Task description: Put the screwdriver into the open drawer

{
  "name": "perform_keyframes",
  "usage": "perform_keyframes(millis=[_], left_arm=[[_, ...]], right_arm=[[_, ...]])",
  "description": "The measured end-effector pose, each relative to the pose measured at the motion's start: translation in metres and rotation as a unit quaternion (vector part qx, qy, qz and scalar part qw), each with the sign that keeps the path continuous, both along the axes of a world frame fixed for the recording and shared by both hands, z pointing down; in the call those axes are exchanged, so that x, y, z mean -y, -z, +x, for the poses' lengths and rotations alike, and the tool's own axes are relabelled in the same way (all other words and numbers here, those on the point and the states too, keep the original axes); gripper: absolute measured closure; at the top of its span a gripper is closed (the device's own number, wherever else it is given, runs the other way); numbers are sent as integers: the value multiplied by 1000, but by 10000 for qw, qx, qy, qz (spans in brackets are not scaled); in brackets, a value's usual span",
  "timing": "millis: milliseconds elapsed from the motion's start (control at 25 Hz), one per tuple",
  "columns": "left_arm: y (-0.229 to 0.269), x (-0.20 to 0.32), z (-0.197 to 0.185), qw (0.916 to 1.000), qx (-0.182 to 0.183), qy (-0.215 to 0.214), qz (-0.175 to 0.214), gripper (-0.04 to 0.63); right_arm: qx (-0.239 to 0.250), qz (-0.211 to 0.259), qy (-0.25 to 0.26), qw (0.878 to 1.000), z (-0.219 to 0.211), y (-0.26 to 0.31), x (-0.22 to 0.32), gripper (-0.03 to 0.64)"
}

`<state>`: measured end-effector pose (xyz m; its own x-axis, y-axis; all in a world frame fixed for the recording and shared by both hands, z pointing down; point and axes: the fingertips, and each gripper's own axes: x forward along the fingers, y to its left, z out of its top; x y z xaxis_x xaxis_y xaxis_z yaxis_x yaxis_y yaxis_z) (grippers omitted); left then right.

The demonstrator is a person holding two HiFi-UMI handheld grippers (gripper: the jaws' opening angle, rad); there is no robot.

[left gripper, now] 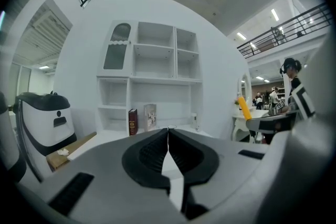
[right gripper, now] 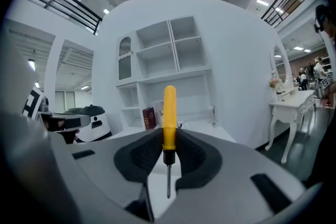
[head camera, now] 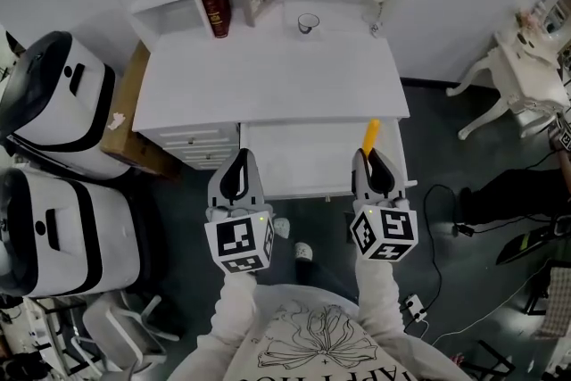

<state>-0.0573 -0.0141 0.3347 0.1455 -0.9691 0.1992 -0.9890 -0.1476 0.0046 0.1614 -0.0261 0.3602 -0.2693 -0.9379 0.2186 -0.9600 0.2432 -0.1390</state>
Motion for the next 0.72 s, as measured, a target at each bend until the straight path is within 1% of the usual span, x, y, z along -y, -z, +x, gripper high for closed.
perform_keyframes(millis=[160,360,720], left_arm=[[-15,24,-2,9999,-3,-24,-171,589],[-34,68,-1,9994,-12,-134,-330,589],[-85,127,-2,9958,-19,-304,-869,589]], right_arm=[[-21,-170,9,9999,-3,-15,22,545],[-73,-349,-8,9994,-7,-37,61,545],[-179,-898,-28,9958,-17,-88,113,545]])
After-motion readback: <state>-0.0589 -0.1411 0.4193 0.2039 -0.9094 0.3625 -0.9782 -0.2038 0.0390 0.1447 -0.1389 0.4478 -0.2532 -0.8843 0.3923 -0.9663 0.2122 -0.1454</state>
